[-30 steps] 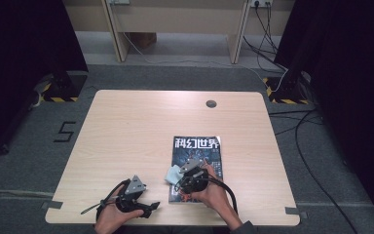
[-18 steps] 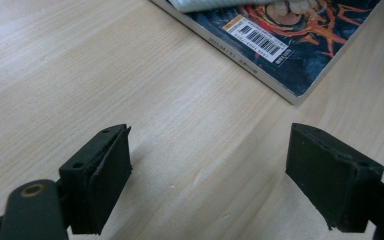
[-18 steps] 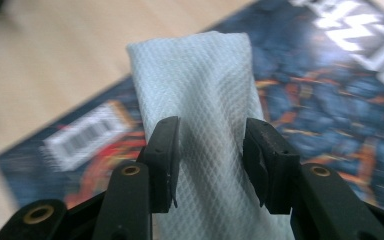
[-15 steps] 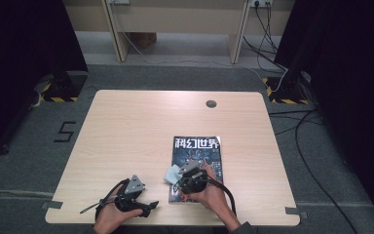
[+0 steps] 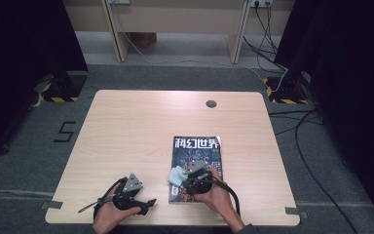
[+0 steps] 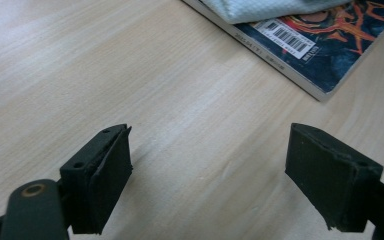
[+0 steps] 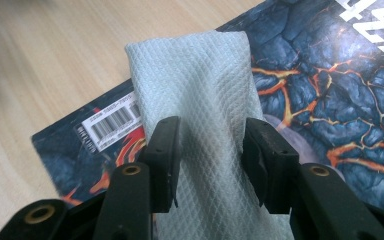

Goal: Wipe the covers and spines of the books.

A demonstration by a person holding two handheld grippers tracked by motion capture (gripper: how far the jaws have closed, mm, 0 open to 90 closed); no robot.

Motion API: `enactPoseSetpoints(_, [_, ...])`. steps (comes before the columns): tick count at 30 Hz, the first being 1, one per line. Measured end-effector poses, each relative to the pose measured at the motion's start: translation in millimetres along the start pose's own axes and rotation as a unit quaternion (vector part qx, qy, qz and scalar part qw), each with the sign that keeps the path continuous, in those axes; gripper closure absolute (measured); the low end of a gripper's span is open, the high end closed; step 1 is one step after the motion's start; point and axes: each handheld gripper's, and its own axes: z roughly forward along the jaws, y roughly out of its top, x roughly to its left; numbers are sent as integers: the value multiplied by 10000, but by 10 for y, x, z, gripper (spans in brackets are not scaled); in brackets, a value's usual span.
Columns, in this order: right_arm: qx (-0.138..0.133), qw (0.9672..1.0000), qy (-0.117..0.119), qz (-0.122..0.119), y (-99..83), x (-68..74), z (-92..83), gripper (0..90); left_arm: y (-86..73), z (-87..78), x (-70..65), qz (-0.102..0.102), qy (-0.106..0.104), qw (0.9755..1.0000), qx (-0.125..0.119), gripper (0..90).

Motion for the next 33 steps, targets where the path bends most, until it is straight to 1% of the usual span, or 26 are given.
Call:
enactPoseSetpoints(2, [32,9999,39,-106,-11,68,-22,598,-1,-6,35,-28,68,10000,3,178])
enactPoseSetpoints(3, [27,9999,58,-145,-16,99,-29,600,-2,-22,73,-83,137,9999,-9,179])
enactPoseSetpoints(4, [-7,9998,99,-191,-29,171,-37,605,-2,-30,98,-104,185,9998,-26,179])
enactPoseSetpoints(6, [-14,9996,162,-249,-34,247,-48,604,-6,-44,161,-174,322,9993,-18,180])
enactPoseSetpoints(8, [-25,9991,286,-322,-32,313,-47,604,-22,-60,227,-286,442,9986,3,180])
enactPoseSetpoints(10, [-22,9989,320,-351,-22,394,-45,605,-21,-74,275,-363,499,9981,-42,180])
enactPoseSetpoints(11, [-33,9984,383,-426,-12,420,-38,605,-19,-78,290,-377,549,9978,-37,180])
enactPoseSetpoints(12, [-29,9983,410,-416,-4,452,-33,604,-21,-77,292,-392,559,9977,-32,180])
enactPoseSetpoints(14, [-31,9979,426,-479,4,454,-30,600,-26,-68,282,-376,519,9979,0,180])
enactPoseSetpoints(15, [-25,9980,457,-444,2,442,-29,592,-19,-57,265,-333,486,9983,5,180])
enactPoseSetpoints(16, [-51,9979,524,-385,-6,398,-22,587,-17,-54,259,-317,489,9983,14,182])
enactPoseSetpoints(17, [-44,9981,514,-346,-9,383,-24,587,-15,-50,250,-306,478,9984,15,182])
enactPoseSetpoints(18, [-42,9986,441,-296,-16,346,-27,587,-20,-50,243,-309,467,9984,13,183])
enactPoseSetpoints(19, [-32,9992,301,-244,-25,279,-35,587,-19,-53,250,-292,471,9985,32,184])
enactPoseSetpoints(20, [-27,9995,252,-190,-32,237,-38,587,-17,-52,254,-305,496,9983,23,183])
enactPoseSetpoints(22, [-29,9997,246,-78,-34,206,-33,590,-10,-51,273,-258,575,9980,59,184])
enactPoseSetpoints(23, [5,9997,224,-94,-25,221,-34,598,-12,-50,280,-252,609,9978,48,184])
enactPoseSetpoints(25, [7,9996,90,-265,6,296,-24,607,-9,-58,299,-271,637,9976,41,184])
enactPoseSetpoints(30, [-86,9983,266,-505,89,501,40,610,-21,-73,332,-348,722,9968,37,185])
enactPoseSetpoints(31, [-82,9981,317,-529,96,543,42,611,-19,-75,336,-337,724,9968,41,185])
enactPoseSetpoints(33, [-90,9975,316,-625,99,591,38,610,-18,-68,336,-344,725,9968,31,185])
